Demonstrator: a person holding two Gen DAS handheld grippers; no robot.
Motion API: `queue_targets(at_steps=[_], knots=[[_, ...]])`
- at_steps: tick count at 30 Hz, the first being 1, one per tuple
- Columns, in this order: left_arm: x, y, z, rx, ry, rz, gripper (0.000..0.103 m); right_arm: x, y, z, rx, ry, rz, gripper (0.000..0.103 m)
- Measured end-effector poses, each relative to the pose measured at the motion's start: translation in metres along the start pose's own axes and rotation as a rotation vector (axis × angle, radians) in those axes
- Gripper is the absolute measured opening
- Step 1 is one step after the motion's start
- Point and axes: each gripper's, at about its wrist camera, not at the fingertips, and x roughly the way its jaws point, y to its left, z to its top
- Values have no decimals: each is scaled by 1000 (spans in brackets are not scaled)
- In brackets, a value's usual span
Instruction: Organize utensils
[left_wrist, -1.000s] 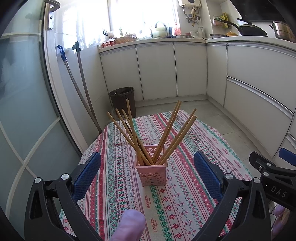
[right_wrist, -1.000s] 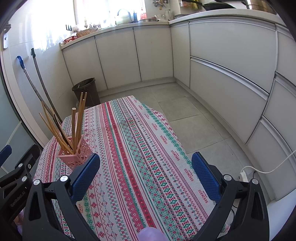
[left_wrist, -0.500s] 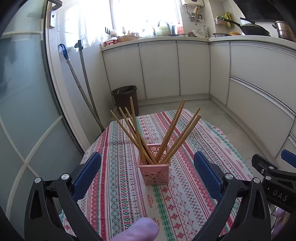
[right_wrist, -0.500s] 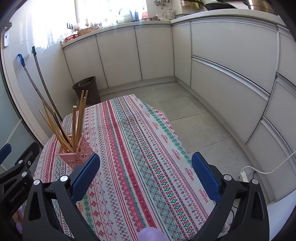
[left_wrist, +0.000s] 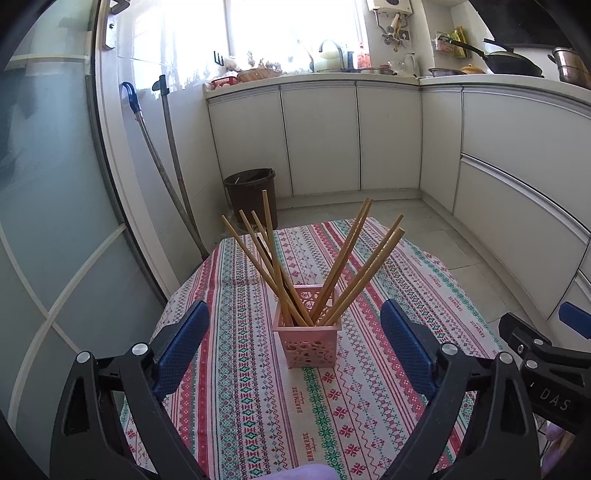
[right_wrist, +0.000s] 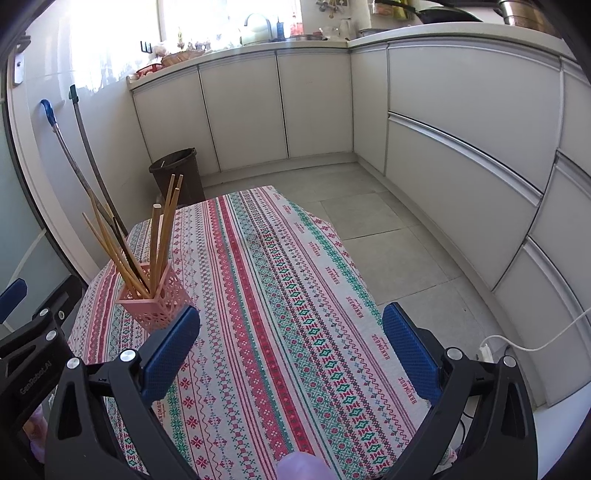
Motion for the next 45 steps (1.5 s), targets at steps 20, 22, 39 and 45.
queue_targets(at_steps=[20,22,39,45], knots=[[-2,5,5,-30,-3,5,96,-1,-3,2,9,2,-4,97],[-1,5,5,-30,0,-1,96,0,-2,2,7,3,-3,97],[2,1,4,-12,22,0,96,-1,-5,1,14,0,-5,97],[3,1,3,-14,25,3,96,-1,-4,2,15,1,-5,97]])
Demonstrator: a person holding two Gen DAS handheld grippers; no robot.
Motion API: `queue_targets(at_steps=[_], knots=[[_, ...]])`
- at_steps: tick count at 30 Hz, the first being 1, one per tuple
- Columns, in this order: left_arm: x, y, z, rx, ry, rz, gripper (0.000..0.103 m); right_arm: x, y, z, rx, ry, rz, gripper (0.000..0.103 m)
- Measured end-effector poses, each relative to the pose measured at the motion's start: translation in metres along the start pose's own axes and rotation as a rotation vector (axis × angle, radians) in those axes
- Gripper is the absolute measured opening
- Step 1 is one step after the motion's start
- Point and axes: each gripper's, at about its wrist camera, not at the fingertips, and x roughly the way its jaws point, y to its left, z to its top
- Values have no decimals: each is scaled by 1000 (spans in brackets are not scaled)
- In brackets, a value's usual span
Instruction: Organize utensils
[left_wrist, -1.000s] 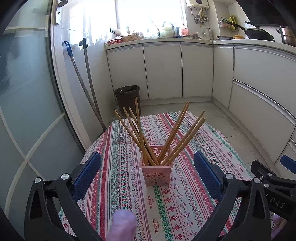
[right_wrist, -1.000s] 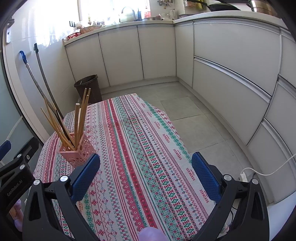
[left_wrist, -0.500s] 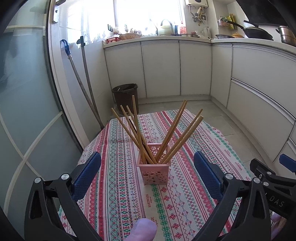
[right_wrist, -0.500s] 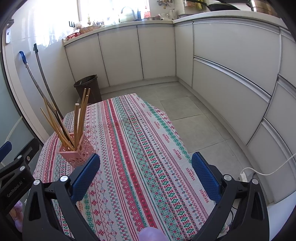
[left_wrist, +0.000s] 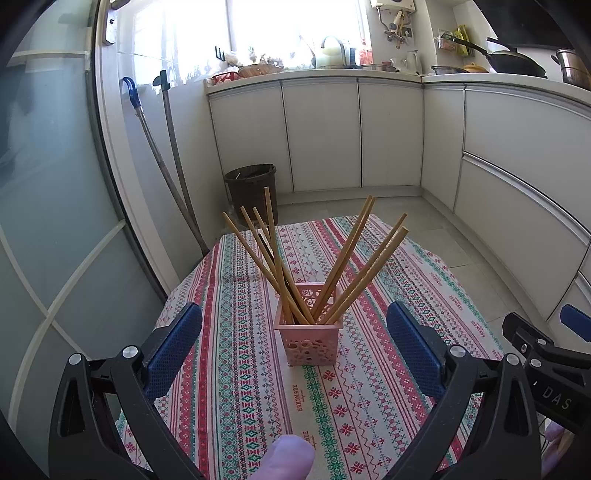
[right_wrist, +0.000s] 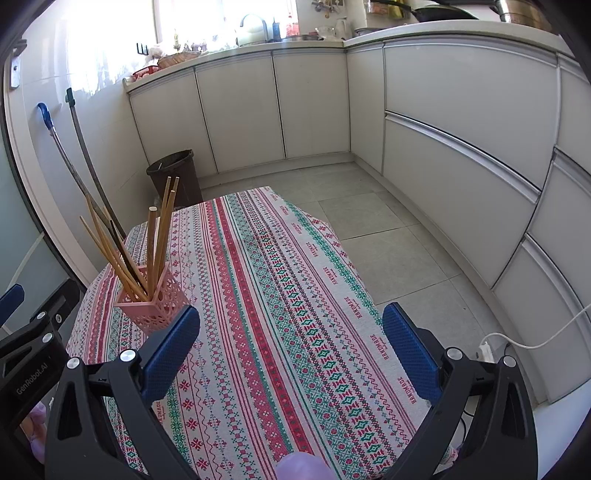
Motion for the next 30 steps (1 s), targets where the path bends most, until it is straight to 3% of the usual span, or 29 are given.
queue_targets(at_steps=[30], knots=[[3,0,-3,3,16,5,96,2,0,-1,-1,4,2,97]])
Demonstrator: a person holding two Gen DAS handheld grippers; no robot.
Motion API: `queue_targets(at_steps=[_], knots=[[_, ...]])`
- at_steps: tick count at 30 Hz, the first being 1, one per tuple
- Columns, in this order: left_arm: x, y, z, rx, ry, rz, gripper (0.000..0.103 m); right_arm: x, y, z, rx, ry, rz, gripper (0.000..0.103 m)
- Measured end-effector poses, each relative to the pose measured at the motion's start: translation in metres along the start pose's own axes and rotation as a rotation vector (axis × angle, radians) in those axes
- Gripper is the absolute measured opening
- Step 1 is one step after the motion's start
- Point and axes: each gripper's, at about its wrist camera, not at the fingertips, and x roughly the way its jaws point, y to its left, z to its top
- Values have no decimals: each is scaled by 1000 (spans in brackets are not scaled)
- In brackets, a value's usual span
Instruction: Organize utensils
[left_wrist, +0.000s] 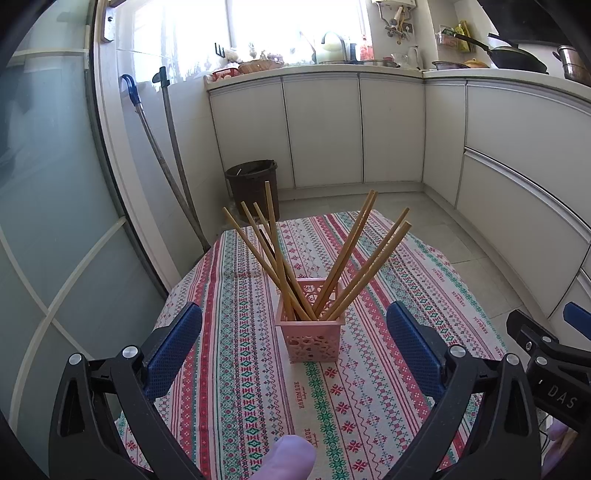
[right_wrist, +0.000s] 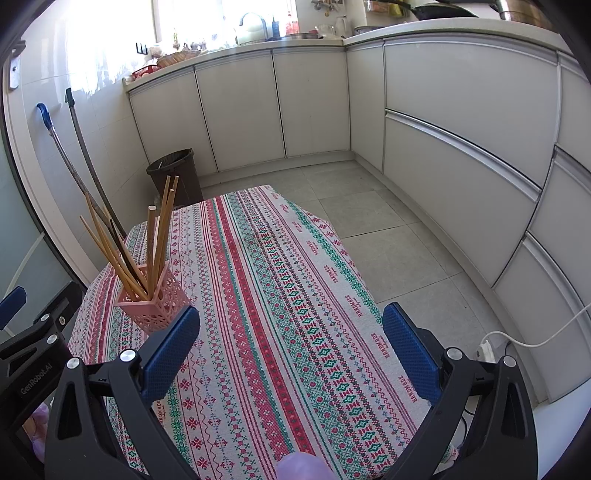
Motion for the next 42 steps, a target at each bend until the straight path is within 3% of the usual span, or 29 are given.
queue_targets(at_steps=[21,26,31,33,35,37,42], knots=[[6,6,-1,-18,26,0,96,2,-2,-1,5,8,0,97],[3,0,-3,23,9,-3,95,2,-2,-2,10,10,-3,97],[0,-5,-4,48,-5,-17,78,3,-5,-1,16,8,-8,97],[1,-6,-5,53,1,-27,77,3,-5,0,18,9,-9,97],[2,-7,-4,63,7,-30,82,3,-5,0,14,7,-9,97],[3,-6,-3,53,14,-8,95,2,-5,0,13,4,-12,97],[1,0,0,17,6,-5,96,3,-7,1,21,4,-15,97]])
